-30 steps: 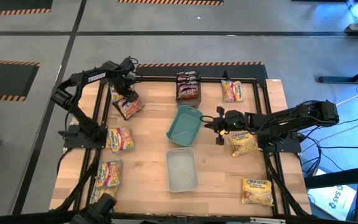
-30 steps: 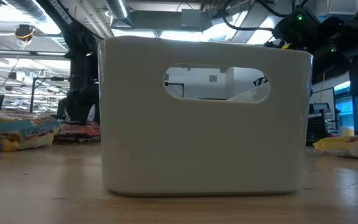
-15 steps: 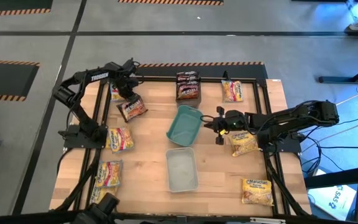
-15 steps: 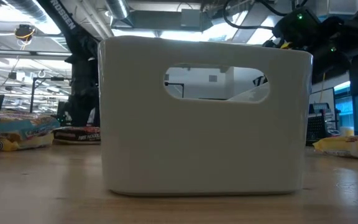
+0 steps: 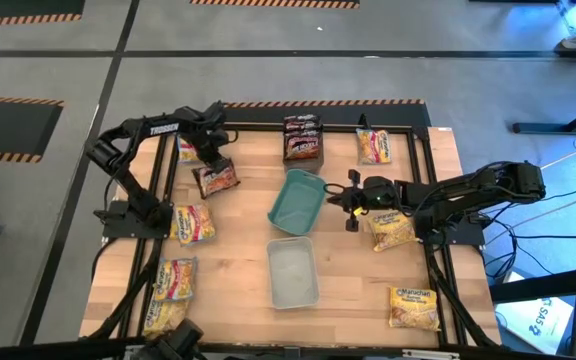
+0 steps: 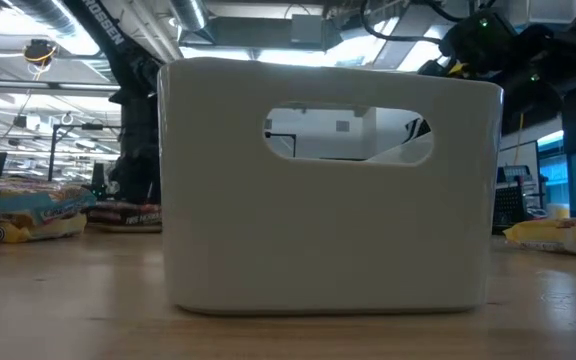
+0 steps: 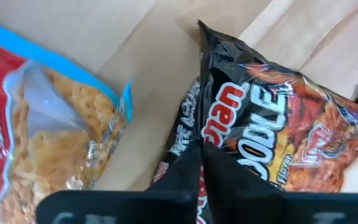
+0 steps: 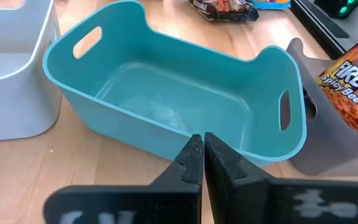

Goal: Sort Maruchan noodles
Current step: Put the black noodle pack into the black bin

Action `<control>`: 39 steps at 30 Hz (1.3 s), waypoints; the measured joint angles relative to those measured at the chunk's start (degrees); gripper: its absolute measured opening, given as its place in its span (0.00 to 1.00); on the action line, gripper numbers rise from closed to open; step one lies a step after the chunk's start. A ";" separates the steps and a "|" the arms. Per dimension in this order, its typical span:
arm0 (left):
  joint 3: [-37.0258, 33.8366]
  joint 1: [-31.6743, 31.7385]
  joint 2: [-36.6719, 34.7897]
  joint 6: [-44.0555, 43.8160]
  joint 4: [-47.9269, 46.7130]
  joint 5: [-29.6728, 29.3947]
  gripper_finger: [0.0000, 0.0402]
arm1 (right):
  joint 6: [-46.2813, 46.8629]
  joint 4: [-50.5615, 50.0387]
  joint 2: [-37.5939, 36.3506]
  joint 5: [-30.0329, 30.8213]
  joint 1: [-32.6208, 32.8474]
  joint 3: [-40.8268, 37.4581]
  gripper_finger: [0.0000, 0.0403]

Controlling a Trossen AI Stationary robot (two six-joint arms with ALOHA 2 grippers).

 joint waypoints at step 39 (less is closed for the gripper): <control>-0.15 -28.87 -11.72 -6.48 4.89 -10.98 0.00 | 8.00 17.17 5.14 2.34 -0.06 4.87 0.29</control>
